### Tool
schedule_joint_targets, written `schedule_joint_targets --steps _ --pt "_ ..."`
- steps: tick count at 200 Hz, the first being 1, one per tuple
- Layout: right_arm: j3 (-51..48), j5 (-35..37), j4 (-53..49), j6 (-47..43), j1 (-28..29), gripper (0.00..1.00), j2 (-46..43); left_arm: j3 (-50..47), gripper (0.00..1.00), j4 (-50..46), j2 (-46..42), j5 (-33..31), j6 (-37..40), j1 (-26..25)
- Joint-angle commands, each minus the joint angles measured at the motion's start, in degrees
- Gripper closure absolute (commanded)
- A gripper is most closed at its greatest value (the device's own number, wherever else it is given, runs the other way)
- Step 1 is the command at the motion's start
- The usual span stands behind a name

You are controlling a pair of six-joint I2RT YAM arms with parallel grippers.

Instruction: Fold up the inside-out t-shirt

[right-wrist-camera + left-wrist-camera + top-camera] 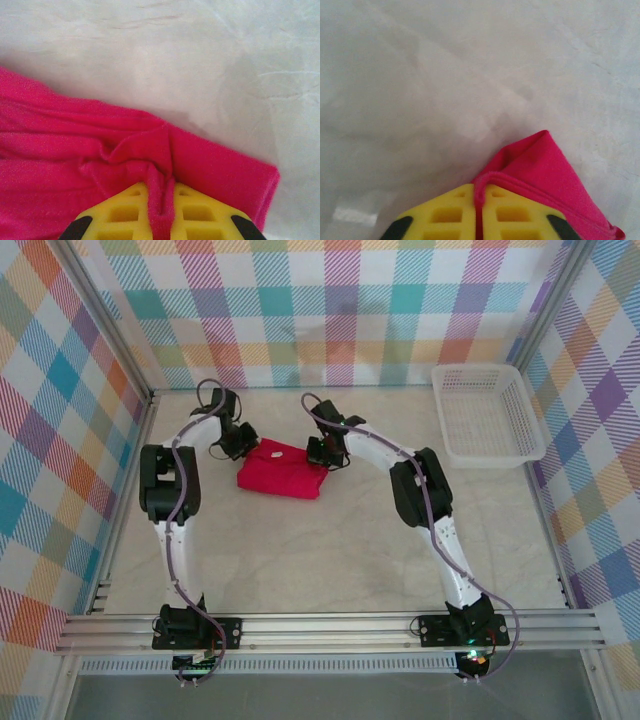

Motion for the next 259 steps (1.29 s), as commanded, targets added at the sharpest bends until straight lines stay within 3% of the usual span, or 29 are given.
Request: schedule_joint_targets --steps 1,14,23,39,54,86,115,150,179,200,238,250,259 --pt "4.83 3.41 -7.8 -1.12 -0.91 0.94 1.79 4.03 0.66 -3.27 -1.22 -1.14 2.24 0.25" --pt "5.54 3.11 -9.45 -1.7 -0.77 0.84 -1.06 3.72 0.39 -5.09 -5.67 -4.17 3.05 0.17" --pt "5.26 4.46 -11.32 -1.08 -0.6 0.74 -3.75 3.06 0.32 -6.72 -9.44 -7.52 3.4 0.06" --pt "3.51 6.74 -14.24 2.06 0.14 0.71 -8.4 -0.19 0.3 -9.15 -16.8 -13.49 3.5 0.13" --pt "-1.59 6.71 -12.17 5.21 1.77 0.7 -13.02 -4.7 0.32 -9.69 -22.86 -14.98 2.8 0.17" --pt "-15.34 0.19 0.41 12.82 5.0 0.76 -19.86 -17.37 0.38 -0.66 -29.37 -1.36 -2.87 -1.34" --pt "-19.12 -4.56 7.73 17.88 5.19 0.84 -17.02 -19.58 0.39 6.76 -23.53 5.93 -7.54 -4.88" --pt "-17.55 -3.84 1.75 20.0 2.51 0.9 -8.97 -12.09 0.41 8.77 -10.71 6.59 -9.3 -7.47" --pt "-13.54 -1.93 -0.6 15.89 -0.48 0.9 -3.95 -0.69 0.41 6.79 -0.34 5.47 -8.6 -7.74" --pt "-1.71 -1.96 -4.92 9.87 -2.57 0.89 3.2 13.2 0.41 2.34 8.83 5.55 -7.46 -7.57" --pt "33.25 -5.47 -18.1 -1.14 -8.06 0.84 20.9 47.79 0.4 -6.88 26.53 7.49 -7.8 -6.09" --pt "39.91 -8.46 -18.3 -3.02 -9.77 0.79 23.72 53.18 0.38 -5.04 28.66 8.78 -8.66 -5.08" --pt "40.37 -11.34 -15.98 -4.19 -10.78 0.77 23.25 53.41 0.31 -3.09 27.79 8.55 -8.13 -4.43"
